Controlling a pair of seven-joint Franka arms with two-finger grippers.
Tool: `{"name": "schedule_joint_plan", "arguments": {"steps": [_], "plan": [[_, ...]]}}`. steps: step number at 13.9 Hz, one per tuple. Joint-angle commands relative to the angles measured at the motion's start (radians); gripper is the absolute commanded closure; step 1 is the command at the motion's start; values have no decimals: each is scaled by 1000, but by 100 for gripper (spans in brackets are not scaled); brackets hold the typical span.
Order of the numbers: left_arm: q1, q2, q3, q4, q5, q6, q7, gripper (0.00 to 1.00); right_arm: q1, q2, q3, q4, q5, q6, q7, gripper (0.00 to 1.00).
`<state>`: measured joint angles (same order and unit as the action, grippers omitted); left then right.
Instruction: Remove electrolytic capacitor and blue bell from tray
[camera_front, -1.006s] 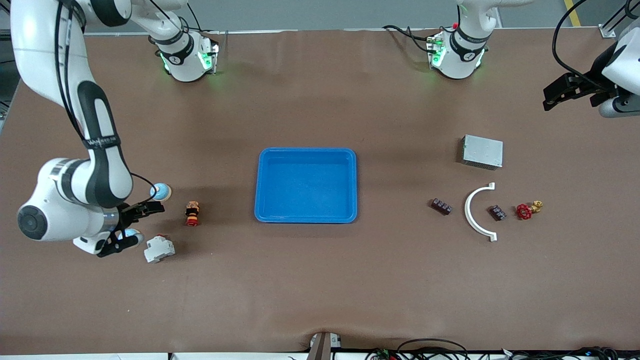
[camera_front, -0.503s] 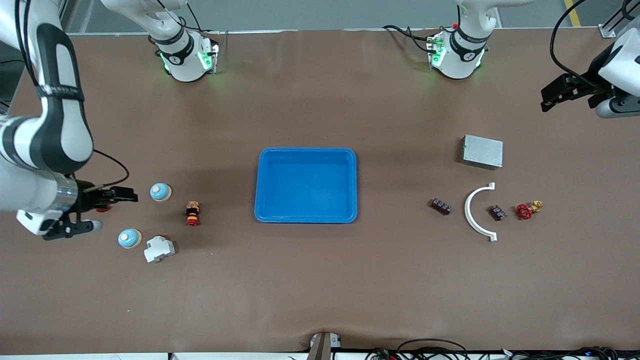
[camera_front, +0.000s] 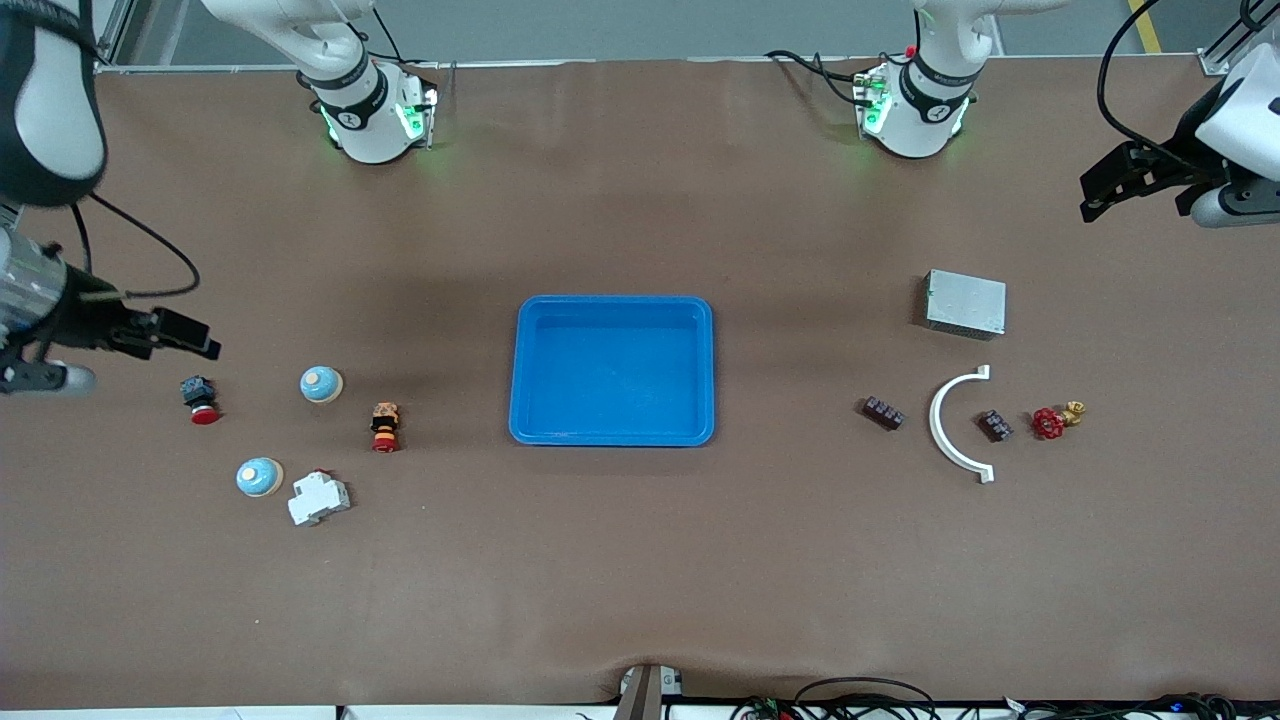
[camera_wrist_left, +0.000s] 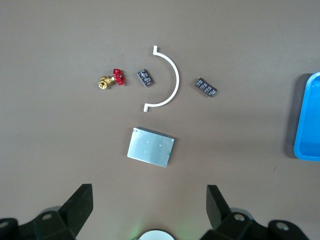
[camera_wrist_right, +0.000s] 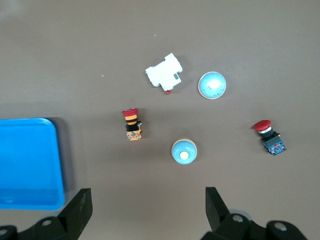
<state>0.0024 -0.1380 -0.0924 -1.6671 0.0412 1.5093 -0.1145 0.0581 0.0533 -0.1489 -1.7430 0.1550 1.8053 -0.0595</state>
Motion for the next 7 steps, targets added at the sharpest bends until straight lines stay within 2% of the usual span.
{"name": "schedule_joint_plan", "arguments": {"steps": [1, 3, 5, 7], "plan": [[7, -68, -4, -86, -30, 55, 3, 0, 3, -128, 11, -88, -25, 15, 24, 0], [11, -68, -3, -82, -58, 55, 3, 0, 22, -177, 26, -108, -89, 14, 27, 0], [13, -66, -3, -76, -72, 55, 3, 0, 25, -227, 38, -138, -94, 12, 29, 0], [13, -66, -1, -71, -72, 55, 4, 0, 23, -218, 64, -84, -121, -44, 30, 0]]}}
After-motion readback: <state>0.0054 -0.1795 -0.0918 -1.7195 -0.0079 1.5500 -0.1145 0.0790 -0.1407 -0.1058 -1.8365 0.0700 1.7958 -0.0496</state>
